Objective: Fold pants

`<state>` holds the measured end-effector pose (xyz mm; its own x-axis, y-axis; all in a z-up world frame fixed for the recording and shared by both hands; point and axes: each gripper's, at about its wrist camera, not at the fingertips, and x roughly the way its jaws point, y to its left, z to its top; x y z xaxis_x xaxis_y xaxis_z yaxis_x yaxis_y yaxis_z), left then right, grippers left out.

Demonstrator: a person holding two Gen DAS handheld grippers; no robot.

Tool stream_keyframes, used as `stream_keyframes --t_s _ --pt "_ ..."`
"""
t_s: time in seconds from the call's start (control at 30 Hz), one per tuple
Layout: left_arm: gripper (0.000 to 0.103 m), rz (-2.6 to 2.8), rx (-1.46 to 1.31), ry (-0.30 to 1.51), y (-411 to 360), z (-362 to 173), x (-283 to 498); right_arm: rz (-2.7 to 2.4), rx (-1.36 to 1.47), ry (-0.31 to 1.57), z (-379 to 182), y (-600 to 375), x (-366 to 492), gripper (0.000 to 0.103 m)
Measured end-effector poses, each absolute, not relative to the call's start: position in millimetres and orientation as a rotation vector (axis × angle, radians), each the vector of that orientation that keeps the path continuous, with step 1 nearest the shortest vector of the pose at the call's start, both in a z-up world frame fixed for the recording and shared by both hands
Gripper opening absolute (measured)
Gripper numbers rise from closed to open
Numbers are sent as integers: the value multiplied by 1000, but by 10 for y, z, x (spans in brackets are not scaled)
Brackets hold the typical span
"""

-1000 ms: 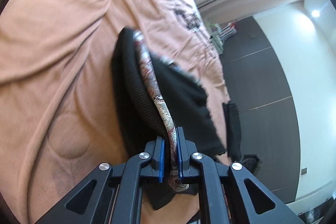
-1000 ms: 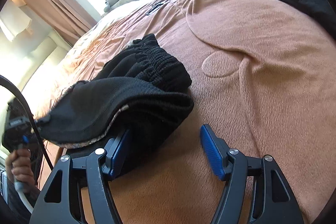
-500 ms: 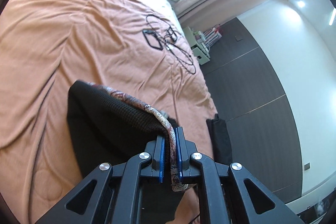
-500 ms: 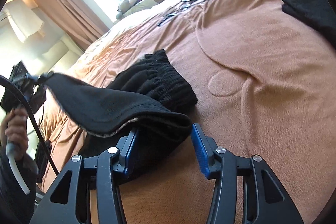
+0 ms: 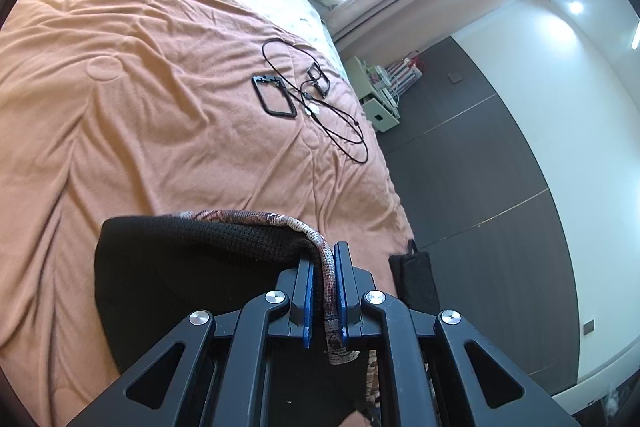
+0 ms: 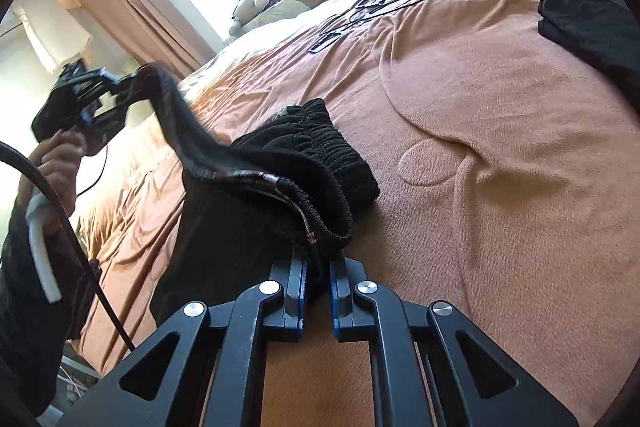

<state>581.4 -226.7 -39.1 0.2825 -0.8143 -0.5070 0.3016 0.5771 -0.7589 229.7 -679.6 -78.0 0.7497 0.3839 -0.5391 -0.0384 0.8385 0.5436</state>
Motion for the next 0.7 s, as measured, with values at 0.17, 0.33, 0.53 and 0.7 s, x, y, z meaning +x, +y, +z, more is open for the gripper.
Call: stream_keyframes --t_s 0.17,0.33,0.53,0.7 --pt "10 -812 -575 1049 -2510 -439 6006 259 563 712 -811 -6838 2274 5" --pt "10 -805 -540 1082 -2781 -554 6145 286 601 731 -846 -6868 2262 5" --pt "44 -745 -539 1126 -2864 -773 6164 273 639 755 -931 -6968 2302 5" --pt "52 -687 -522 1156 -2636 -937 6058 269 651 761 -938 -6968 2313 5"
